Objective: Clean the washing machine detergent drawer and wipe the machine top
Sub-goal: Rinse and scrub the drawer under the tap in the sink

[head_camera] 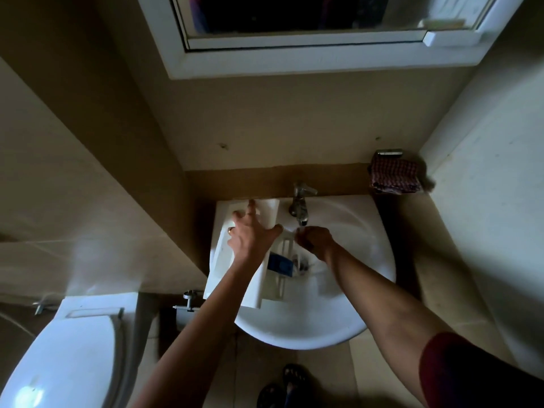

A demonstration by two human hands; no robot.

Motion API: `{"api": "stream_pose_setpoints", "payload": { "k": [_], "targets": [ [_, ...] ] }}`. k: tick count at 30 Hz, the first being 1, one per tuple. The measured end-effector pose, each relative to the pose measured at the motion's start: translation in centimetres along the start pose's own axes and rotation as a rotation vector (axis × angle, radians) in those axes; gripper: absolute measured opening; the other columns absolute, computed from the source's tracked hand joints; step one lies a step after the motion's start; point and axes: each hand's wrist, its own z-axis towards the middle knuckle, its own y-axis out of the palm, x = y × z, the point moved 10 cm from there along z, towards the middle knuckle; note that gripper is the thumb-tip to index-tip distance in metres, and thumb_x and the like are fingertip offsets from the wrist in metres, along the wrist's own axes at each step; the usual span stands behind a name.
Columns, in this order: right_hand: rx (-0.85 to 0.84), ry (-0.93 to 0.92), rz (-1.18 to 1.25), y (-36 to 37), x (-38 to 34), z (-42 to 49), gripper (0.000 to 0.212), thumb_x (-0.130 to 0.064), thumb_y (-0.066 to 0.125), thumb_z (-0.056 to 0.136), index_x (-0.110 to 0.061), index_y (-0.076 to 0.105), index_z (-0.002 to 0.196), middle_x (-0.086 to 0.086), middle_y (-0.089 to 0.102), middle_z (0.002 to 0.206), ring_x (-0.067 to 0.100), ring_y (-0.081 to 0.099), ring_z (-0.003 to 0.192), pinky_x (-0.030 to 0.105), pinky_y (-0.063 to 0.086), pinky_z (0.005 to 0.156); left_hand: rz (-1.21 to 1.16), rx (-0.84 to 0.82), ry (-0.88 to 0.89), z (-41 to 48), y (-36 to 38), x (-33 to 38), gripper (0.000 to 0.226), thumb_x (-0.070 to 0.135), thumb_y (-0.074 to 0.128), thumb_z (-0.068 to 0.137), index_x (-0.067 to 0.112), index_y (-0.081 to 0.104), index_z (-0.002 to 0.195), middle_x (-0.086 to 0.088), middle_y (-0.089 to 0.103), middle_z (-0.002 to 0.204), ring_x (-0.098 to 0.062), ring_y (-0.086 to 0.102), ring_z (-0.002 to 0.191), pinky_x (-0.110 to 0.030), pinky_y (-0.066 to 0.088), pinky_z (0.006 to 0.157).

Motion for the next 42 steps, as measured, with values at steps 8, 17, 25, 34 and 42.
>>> {"api": "stream_pose_setpoints", "payload": {
  "k": [8, 17, 25, 34, 42],
  "targets": [
    [0.044, -0.014, -0.075, -0.2, 0.0, 1.9, 0.017, -0.012, 0.051, 0.092, -0.006, 0.058, 0.077, 0.015, 0.062, 0.085, 0.026, 0.059, 0.077, 0.033, 0.048, 0.071, 0.153, 0.024, 0.058, -1.2, -0.5, 1.9, 0.102, 0.049, 0.079, 0.067, 0.029, 0.017, 0.145, -0.016, 0.029, 0.134, -0.043, 0.044, 0.118, -0.057, 0.047, 0.090],
    [0.384, -0.231, -0.048, -6.8, -5.2, 0.0, 0.038, 0.006, 0.039, 0.090, 0.004, 0.047, 0.127, 0.024, 0.054, 0.126, 0.037, 0.053, 0.115, 0.033, 0.043, 0.085, 0.249, 0.064, 0.081, -1.5, -1.8, 3.1, 0.101, 0.051, 0.080, 0.066, 0.030, 0.018, 0.143, -0.016, 0.021, 0.138, -0.043, 0.045, 0.118, -0.055, 0.045, 0.089],
    [0.327, -0.350, -0.432, -5.8, -10.3, -0.7, 0.026, -0.010, 0.049, 0.095, -0.006, 0.059, 0.119, 0.017, 0.062, 0.116, 0.031, 0.061, 0.104, 0.037, 0.050, 0.078, 0.229, 0.050, 0.080, -1.4, -3.0, 3.3, 0.099, 0.050, 0.079, 0.068, 0.028, 0.019, 0.143, -0.016, 0.024, 0.135, -0.042, 0.045, 0.118, -0.055, 0.044, 0.090],
    [0.230, -0.386, -0.373, -6.1, -10.1, -1.2, 0.015, -0.015, 0.056, 0.095, -0.002, 0.061, 0.102, 0.011, 0.060, 0.093, 0.022, 0.060, 0.085, 0.022, 0.039, 0.056, 0.175, -0.038, 0.098, -1.2, -3.0, 3.6, 0.103, 0.044, 0.083, 0.066, 0.028, 0.020, 0.145, -0.017, 0.024, 0.137, -0.044, 0.043, 0.121, -0.060, 0.043, 0.096],
    [0.052, -0.285, -0.234, -3.7, -4.9, -3.7, 0.020, -0.008, 0.062, 0.084, -0.002, 0.069, 0.102, 0.011, 0.067, 0.096, 0.024, 0.065, 0.095, 0.029, 0.047, 0.075, 0.201, -0.056, 0.118, -1.5, -3.3, 4.3, 0.104, 0.043, 0.084, 0.064, 0.028, 0.021, 0.145, -0.018, 0.027, 0.135, -0.043, 0.046, 0.117, -0.053, 0.045, 0.093]
  ]
}}
